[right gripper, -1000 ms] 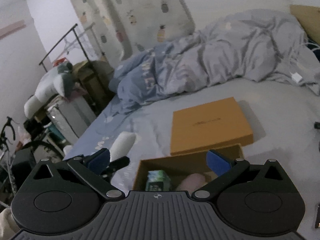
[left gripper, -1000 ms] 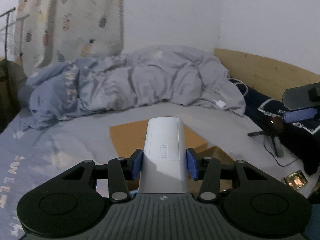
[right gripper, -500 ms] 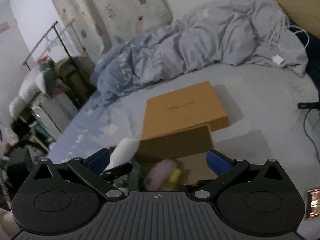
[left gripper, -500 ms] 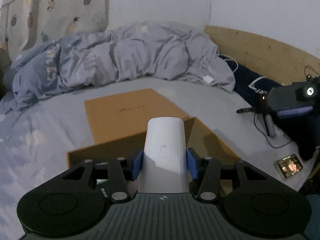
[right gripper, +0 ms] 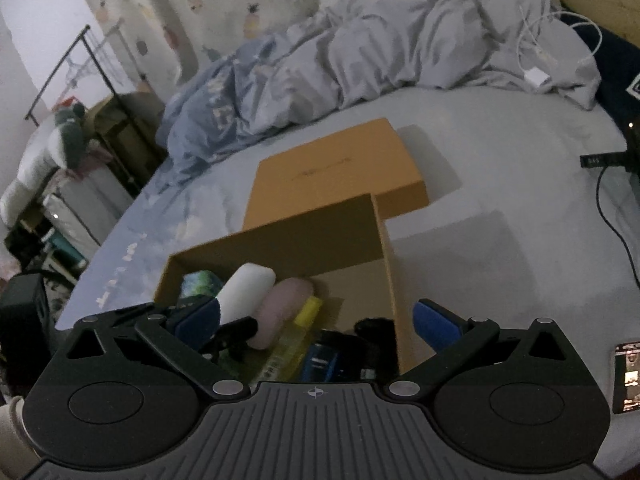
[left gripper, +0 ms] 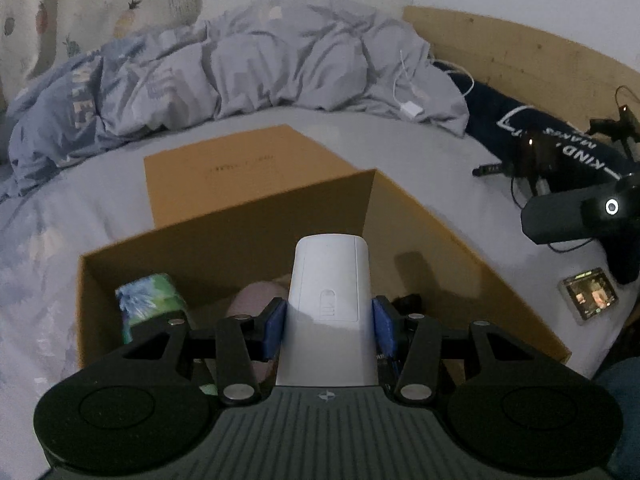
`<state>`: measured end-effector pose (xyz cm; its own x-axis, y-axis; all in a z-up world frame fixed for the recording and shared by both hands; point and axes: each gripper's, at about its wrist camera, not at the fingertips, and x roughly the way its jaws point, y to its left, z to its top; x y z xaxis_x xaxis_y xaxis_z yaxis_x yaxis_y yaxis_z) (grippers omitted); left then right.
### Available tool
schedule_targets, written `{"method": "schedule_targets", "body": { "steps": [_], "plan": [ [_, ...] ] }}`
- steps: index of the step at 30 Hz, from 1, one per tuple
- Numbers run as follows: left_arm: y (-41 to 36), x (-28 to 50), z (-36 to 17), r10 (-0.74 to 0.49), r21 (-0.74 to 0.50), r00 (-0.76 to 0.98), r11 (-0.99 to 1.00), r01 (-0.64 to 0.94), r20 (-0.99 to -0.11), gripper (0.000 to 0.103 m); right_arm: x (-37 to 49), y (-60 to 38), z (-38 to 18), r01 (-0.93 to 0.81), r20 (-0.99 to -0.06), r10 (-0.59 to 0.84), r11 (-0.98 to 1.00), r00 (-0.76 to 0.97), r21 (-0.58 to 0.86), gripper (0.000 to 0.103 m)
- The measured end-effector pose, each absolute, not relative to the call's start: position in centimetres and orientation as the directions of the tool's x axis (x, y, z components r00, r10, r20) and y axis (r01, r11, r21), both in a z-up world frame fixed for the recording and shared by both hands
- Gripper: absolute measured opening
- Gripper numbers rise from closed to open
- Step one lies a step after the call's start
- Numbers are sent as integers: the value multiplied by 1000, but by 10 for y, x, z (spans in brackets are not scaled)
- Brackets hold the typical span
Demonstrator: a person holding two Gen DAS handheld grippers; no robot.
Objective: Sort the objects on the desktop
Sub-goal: 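Lift the white object with the left gripper and carry it over the box, then lower the white object into the box and open the left gripper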
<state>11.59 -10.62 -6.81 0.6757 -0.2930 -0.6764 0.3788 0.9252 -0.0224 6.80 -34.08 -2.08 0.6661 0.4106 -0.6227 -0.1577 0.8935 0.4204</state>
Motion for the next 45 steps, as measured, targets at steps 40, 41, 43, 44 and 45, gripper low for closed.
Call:
{"method": "schedule_targets", "body": {
  "steps": [40,41,43,44,45],
  "plan": [
    [-134,128,-112,-149,74,532,924,375,-833,49,79,-353,-64,-160,-637,480,856,604,492,103],
    [-134,128,-113,-146,75,530,925,372,-835,49,79,-353,-64,-160,-636,481,854,603,494,103],
    [-134,127,-114,-139,79,529,926,369,-837,49,78,-353,-64,-162,-635,482,854,604,494,103],
    [-134,127,-114,-137,80,528,926,368,-838,49,78,-354,-64,-163,-634,482,854,604,494,103],
    [-134,128,-114,-135,81,525,926,368,-840,49,77,-354,-64,-162,-634,482,854,605,495,103]
  ]
}}
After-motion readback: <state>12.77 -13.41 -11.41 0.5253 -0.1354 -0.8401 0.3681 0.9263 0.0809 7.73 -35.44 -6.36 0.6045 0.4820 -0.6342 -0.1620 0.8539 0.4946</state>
